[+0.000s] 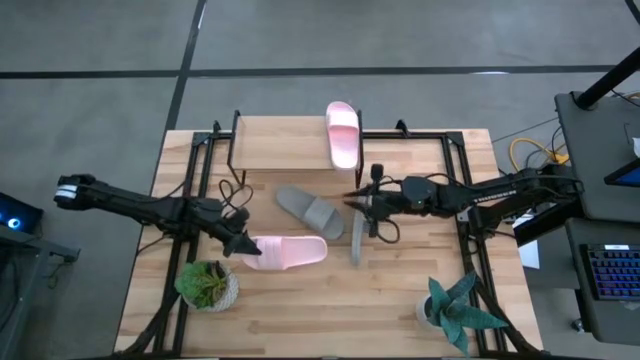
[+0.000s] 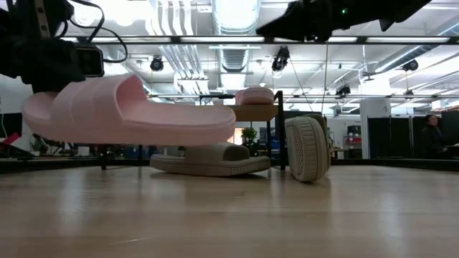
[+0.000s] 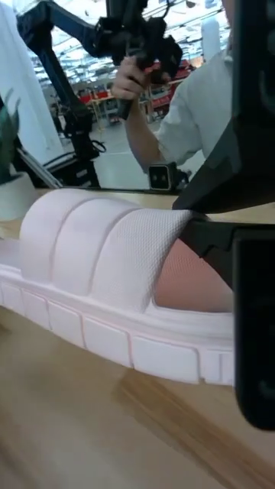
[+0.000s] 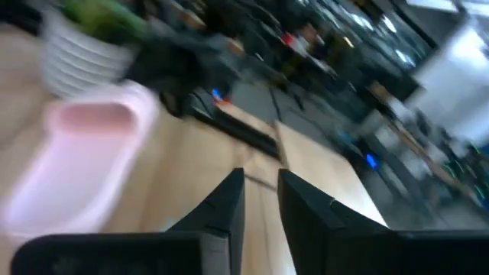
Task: Pick and place slides into the shelf
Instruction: Put the pink slipper on the shelf
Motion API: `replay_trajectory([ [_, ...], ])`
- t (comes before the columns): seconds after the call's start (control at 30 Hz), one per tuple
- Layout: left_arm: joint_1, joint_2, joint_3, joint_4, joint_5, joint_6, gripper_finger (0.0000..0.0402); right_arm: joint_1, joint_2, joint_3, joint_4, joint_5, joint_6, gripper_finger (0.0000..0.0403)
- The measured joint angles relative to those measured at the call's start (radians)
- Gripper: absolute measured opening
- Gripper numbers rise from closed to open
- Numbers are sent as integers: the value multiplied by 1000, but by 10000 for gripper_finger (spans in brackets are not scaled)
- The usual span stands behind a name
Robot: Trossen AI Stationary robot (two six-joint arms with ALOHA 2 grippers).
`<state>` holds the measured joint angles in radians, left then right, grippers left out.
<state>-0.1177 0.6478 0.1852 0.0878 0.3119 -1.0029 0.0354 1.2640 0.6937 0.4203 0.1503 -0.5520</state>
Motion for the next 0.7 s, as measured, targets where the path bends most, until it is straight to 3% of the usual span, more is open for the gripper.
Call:
replay_trajectory([
  [0.17,0,-42,0,22,-56,63,0,55,0,1,3,-19,-177,126],
  [0.33,0,-74,0,131,-149,142,0,141,0,1,4,-16,-520,192],
  [0.47,0,-88,1,218,-159,174,0,204,0,1,30,134,-735,228],
  [0.57,0,-87,1,227,-161,179,0,228,0,1,33,267,-804,243],
  [0.7,0,-70,1,237,-164,179,0,247,0,1,16,323,-837,253],
])
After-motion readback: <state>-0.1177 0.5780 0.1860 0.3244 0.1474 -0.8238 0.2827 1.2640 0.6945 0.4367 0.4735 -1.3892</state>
